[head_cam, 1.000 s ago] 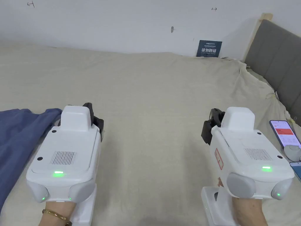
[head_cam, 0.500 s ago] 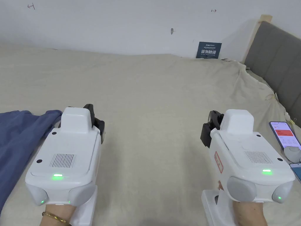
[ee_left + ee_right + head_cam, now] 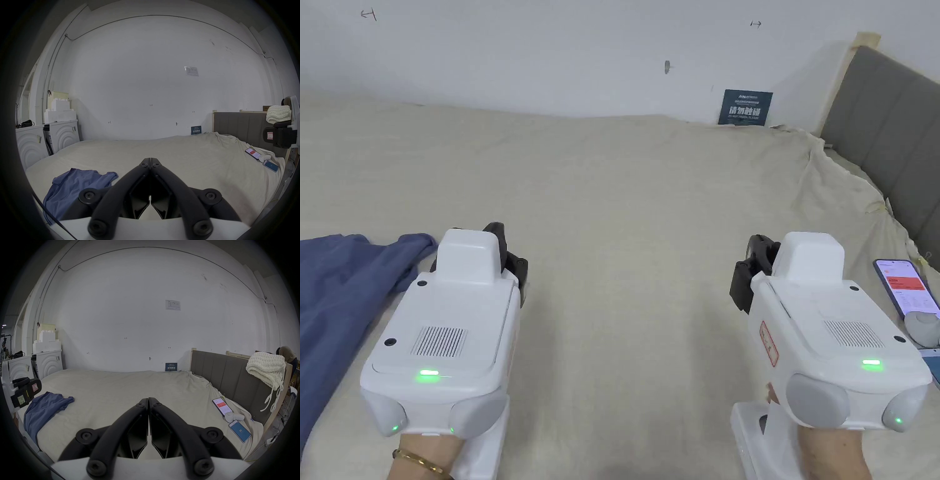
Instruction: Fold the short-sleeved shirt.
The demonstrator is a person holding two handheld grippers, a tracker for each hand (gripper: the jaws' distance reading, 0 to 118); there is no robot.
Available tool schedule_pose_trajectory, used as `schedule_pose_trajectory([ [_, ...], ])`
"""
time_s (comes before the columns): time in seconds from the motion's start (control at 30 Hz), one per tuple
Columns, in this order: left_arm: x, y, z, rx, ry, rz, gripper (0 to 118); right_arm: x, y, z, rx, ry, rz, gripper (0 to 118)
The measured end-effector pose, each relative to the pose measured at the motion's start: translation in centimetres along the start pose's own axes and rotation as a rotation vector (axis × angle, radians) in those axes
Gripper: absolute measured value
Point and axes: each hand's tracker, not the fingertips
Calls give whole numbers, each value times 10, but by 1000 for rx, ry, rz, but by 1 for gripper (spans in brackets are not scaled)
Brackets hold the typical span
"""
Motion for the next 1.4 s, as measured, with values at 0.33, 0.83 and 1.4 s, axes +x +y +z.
schedule_pose_trajectory([
  [0.33, 2, 0, 0, -2, -9, 1, 0, 1, -1, 0, -5, 3, 1, 0],
  [0.83, 5, 0, 0, -1, -19, 0, 0, 4, -1, 1, -4, 3, -7, 0],
  [1.4, -9, 2, 1, 4, 21, 18, 0, -10, 1, -4, -4, 44, 9, 0],
])
